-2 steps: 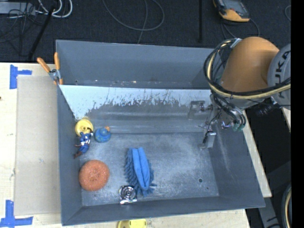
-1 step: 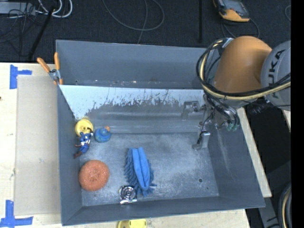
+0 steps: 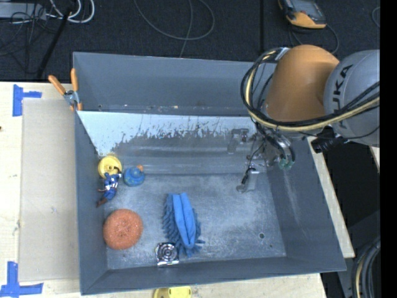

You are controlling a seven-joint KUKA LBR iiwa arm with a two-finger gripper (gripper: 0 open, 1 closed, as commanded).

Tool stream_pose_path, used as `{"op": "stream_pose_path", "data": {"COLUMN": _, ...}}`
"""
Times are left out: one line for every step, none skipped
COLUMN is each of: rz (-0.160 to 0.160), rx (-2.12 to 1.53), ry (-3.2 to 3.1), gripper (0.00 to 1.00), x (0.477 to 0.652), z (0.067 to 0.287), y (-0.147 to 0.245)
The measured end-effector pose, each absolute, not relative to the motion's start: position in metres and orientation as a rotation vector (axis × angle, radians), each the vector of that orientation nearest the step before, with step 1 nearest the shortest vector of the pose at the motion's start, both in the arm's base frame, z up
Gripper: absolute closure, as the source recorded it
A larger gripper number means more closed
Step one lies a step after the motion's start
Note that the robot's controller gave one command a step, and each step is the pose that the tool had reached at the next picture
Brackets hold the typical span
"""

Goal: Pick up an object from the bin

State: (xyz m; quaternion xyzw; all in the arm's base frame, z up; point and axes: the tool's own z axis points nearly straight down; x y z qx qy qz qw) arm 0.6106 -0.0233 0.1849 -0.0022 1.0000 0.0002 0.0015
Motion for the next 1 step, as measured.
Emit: {"op": "stream_pose_path", "data": {"rz": 0.000, "rx": -0.286, "ry": 3.125, "gripper": 0.00, "x": 0.6075, "z": 0.1526, "y": -0.0015}}
